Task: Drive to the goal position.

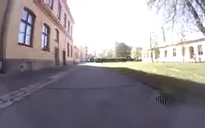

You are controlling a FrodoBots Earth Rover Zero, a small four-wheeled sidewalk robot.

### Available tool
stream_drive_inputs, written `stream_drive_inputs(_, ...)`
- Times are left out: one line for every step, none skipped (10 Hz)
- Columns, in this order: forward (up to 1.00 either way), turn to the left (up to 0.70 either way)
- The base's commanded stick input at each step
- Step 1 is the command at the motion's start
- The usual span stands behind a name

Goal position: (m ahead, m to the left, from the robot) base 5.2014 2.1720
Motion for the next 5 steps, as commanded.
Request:
stream_drive_inputs(1.00,0.20)
stream_drive_inputs(1.00,0.10)
stream_drive_inputs(1.00,0.00)
stream_drive_inputs(1.00,0.00)
stream_drive_inputs(1.00,0.00)
